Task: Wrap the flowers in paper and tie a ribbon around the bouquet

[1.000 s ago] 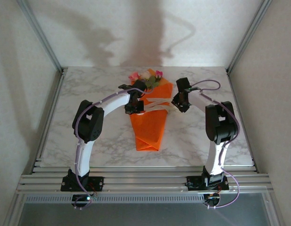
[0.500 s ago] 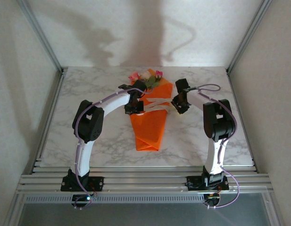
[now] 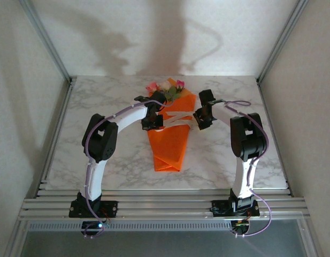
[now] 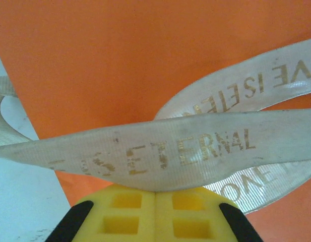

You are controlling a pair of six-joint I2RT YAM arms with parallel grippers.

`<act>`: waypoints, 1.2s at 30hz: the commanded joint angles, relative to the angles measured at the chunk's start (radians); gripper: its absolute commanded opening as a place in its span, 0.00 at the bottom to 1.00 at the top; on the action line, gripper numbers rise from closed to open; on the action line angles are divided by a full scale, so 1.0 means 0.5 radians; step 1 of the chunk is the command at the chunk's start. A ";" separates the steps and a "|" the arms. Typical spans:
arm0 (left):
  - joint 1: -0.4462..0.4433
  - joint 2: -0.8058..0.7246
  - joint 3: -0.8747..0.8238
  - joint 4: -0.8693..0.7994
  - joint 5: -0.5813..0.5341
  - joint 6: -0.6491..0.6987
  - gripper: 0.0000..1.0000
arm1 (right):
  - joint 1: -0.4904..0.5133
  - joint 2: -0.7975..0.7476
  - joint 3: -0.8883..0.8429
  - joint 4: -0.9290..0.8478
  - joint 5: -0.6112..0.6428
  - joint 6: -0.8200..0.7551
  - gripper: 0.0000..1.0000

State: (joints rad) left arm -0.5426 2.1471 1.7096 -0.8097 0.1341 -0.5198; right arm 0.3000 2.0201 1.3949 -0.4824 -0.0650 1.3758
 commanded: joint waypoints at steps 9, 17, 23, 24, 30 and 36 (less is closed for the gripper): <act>0.015 -0.307 -0.003 -0.186 -0.092 -0.080 0.00 | -0.027 -0.006 0.067 -0.060 0.169 -0.012 0.00; 0.135 -0.640 -0.394 -0.292 -0.163 -0.134 0.00 | -0.085 -0.065 0.084 -0.048 0.173 -0.217 0.00; 0.327 -0.894 -0.652 -0.239 -0.181 -0.192 0.00 | -0.117 -0.098 0.082 -0.058 0.221 -0.306 0.00; 0.355 -0.925 -0.666 -0.235 -0.193 -0.196 0.00 | -0.126 -0.099 0.089 -0.063 0.229 -0.325 0.00; 0.413 -0.977 -0.684 -0.259 -0.197 -0.191 0.00 | -0.179 -0.125 0.094 -0.072 0.245 -0.409 0.00; 0.407 -0.940 -0.736 -0.129 -0.034 -0.235 0.00 | -0.047 -0.263 -0.054 0.050 0.029 -0.220 0.23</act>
State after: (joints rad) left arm -0.3367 1.6798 1.3613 -0.8925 0.0807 -0.6106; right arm 0.2241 1.9736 1.4063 -0.4778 0.0067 1.2118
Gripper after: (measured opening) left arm 0.034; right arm 0.157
